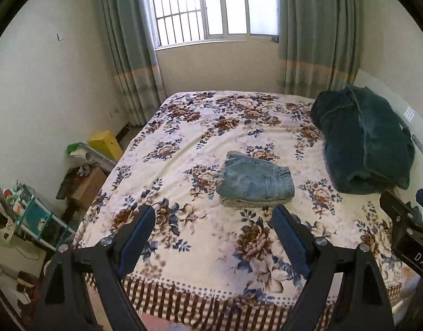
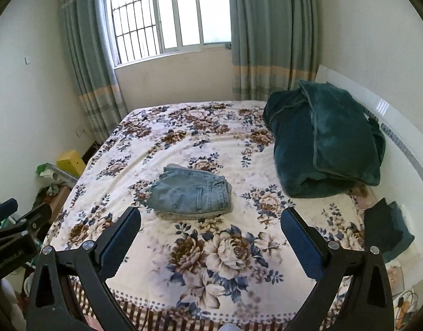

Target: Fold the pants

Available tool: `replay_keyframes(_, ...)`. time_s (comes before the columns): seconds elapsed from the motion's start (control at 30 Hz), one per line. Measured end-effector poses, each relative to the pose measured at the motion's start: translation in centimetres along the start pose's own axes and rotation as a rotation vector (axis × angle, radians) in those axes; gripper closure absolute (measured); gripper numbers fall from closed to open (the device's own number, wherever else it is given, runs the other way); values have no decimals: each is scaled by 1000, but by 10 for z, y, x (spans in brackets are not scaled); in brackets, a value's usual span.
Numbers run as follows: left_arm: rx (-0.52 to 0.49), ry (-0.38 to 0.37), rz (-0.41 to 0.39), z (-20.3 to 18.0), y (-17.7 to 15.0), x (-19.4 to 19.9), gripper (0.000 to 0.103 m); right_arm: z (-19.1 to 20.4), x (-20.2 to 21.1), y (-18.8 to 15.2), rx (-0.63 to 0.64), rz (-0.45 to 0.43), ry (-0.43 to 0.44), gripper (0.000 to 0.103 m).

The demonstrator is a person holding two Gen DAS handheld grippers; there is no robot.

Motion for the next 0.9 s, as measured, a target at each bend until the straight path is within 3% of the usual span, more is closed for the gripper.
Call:
replay_keyframes(0.3, -4, -11, -21, 14, -3, 33, 16, 18, 63, 5, -3, -30, -6, 0)
replay_keyframes(0.33, -7, -17, -20, 15, -3, 33, 7, 20, 65, 5, 4, -35, -10, 0)
replay_keyframes(0.37, 1, -22, -24, 17, -3, 35, 5, 22, 68, 5, 12, -39, -15, 0)
replay_keyframes(0.9, 4, -28, -43, 33, -6, 46, 5, 32, 78, 9, 6, -38, -19, 0)
Point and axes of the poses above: each gripper's, at about its wrist camera, not at the fingertips, and x roughly against the way its jaws point, z to its left, y to its top, the point moved 3 cm from there along -x, roughly the way its jaws point, and after that the axes turned 11 degrees about -z, right-handed, at the moved point
